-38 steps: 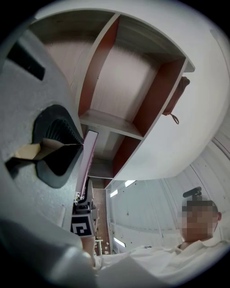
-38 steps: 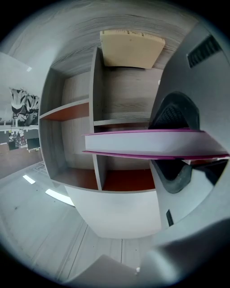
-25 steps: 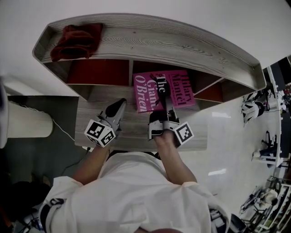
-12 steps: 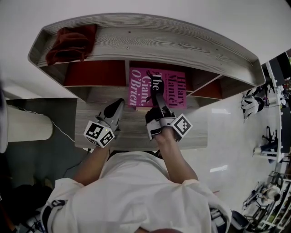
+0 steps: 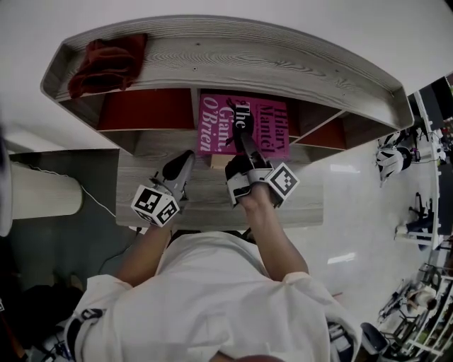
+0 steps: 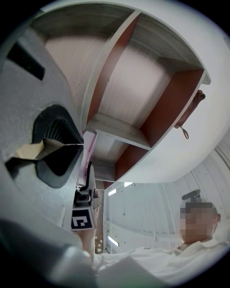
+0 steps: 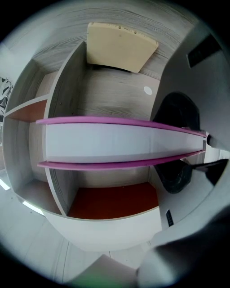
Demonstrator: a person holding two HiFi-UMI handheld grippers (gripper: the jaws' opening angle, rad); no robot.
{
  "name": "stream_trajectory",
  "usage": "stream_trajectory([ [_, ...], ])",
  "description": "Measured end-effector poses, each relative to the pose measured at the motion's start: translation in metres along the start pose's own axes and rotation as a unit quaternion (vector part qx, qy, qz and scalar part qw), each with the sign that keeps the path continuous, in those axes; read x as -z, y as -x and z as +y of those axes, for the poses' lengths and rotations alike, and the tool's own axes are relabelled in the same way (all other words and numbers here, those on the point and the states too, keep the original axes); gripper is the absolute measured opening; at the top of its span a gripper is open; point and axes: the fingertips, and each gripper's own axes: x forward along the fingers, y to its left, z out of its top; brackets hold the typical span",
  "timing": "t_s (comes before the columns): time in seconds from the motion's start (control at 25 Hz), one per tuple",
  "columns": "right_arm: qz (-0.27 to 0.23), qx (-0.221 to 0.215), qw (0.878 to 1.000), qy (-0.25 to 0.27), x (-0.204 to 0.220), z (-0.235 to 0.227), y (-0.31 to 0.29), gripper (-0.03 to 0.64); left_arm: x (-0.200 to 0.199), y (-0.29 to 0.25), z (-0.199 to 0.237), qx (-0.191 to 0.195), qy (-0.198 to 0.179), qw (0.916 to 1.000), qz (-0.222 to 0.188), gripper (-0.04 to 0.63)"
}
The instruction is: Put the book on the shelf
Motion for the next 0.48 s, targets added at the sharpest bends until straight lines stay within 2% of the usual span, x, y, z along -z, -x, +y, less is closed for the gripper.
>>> stream_trajectory([
  [0.48,0.012,-0.024,1.0,-0.012,-0.0051,0.0065,-0.0084,0.143,-0.0083,0.0017,-0.0079,-0.004,-0.004,1.0,-0.007,0.023],
])
